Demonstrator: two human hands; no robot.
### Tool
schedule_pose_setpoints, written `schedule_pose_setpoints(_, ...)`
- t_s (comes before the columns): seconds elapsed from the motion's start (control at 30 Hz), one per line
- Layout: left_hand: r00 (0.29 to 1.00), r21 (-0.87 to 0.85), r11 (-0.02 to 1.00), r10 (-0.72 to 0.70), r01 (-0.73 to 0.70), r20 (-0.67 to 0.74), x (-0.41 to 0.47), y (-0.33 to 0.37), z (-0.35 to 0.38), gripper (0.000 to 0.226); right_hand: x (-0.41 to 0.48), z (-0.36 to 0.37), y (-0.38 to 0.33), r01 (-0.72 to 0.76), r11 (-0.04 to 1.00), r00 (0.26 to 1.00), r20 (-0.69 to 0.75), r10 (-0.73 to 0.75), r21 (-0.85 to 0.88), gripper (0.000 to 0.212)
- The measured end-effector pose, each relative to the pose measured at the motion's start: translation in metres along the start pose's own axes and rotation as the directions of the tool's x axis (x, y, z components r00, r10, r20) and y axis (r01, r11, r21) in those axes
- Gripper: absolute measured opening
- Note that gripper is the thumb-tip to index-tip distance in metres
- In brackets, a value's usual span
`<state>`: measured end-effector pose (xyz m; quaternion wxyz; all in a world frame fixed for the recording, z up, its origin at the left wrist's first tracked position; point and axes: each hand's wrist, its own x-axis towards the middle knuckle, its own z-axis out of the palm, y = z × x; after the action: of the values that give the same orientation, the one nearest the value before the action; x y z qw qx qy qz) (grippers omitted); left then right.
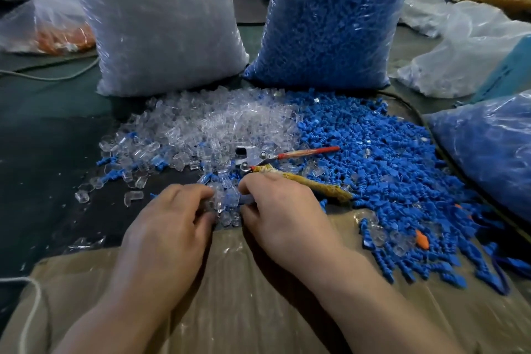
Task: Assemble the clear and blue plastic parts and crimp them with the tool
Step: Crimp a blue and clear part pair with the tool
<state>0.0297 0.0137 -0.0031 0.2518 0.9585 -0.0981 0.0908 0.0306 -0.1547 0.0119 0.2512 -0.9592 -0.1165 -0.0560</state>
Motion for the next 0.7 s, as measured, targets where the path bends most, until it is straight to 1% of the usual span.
schedule_pose_setpoints(0.07, 0.999, -0.029, 0.999, 0.018, -0.019, -0.042, 0.000, -0.001, 0.001, 0.028, -0.001, 0.000, 0.001, -0.002, 0.999, 0.999, -0.044, 0.003, 0.035, 0.011)
schedule_pose_setpoints(0.13, 0.995, -0.110, 0.994, 0.010, -0.022, -0.103, -0.001, -0.003, 0.001, 0.025, -0.002, -0.001, 0.002, -0.038, 0.993, 0.994, -0.102, 0.049, 0.108, 0.007)
schedule_pose_setpoints(0.2, 0.989, -0.216, 0.976, -0.006, -0.027, -0.148, -0.002, -0.004, -0.002, 0.025, -0.002, -0.002, 0.002, -0.096, 0.960, 0.983, -0.128, 0.133, 0.264, 0.007)
schedule_pose_setpoints(0.23, 0.988, -0.276, 0.961, -0.017, -0.026, -0.154, -0.003, -0.005, -0.003, 0.025, -0.003, -0.003, 0.002, -0.132, 0.917, 0.978, -0.103, 0.183, 0.376, 0.009)
schedule_pose_setpoints(0.27, 0.988, -0.334, 0.942, -0.033, -0.020, -0.152, -0.003, -0.004, -0.005, 0.026, -0.003, -0.004, 0.000, -0.179, 0.844, 0.971, -0.048, 0.234, 0.505, 0.012)
schedule_pose_setpoints(0.3, 0.988, -0.381, 0.925, -0.049, -0.011, -0.146, -0.004, -0.003, -0.006, 0.027, -0.004, -0.005, -0.002, -0.228, 0.742, 0.961, 0.021, 0.277, 0.631, 0.017)
schedule_pose_setpoints(0.37, 0.989, -0.418, 0.908, -0.067, 0.007, -0.129, -0.005, -0.002, -0.007, 0.024, -0.005, -0.006, -0.007, -0.307, 0.529, 0.933, 0.141, 0.332, 0.791, 0.023)
schedule_pose_setpoints(0.4, 0.990, -0.416, 0.909, -0.069, 0.012, -0.122, -0.006, -0.002, -0.008, 0.022, -0.005, -0.007, -0.008, -0.322, 0.472, 0.925, 0.165, 0.343, 0.821, 0.023)
schedule_pose_setpoints(0.47, 0.990, -0.426, 0.905, -0.070, 0.011, -0.125, -0.006, -0.001, -0.009, 0.024, -0.004, -0.009, -0.008, -0.334, 0.421, 0.918, 0.190, 0.347, 0.843, 0.019)
schedule_pose_setpoints(0.6, 0.983, -0.554, 0.832, -0.130, 0.038, -0.128, -0.007, -0.003, -0.008, 0.024, -0.005, -0.011, -0.009, -0.357, 0.284, 0.911, 0.264, 0.318, 0.890, 0.011)
schedule_pose_setpoints(0.63, 0.983, -0.590, 0.806, -0.146, 0.051, -0.115, -0.008, -0.004, -0.007, 0.026, -0.005, -0.011, -0.009, -0.362, 0.277, 0.909, 0.271, 0.317, 0.890, 0.010)
schedule_pose_setpoints(0.67, 0.982, -0.624, 0.779, -0.161, 0.065, -0.099, -0.008, -0.004, -0.006, 0.028, -0.005, -0.011, -0.009, -0.363, 0.294, 0.909, 0.266, 0.322, 0.884, 0.012)
schedule_pose_setpoints(0.7, 0.981, -0.653, 0.754, -0.174, 0.077, -0.086, -0.009, -0.004, -0.005, 0.031, -0.005, -0.011, -0.008, -0.357, 0.361, 0.913, 0.240, 0.330, 0.862, 0.014)
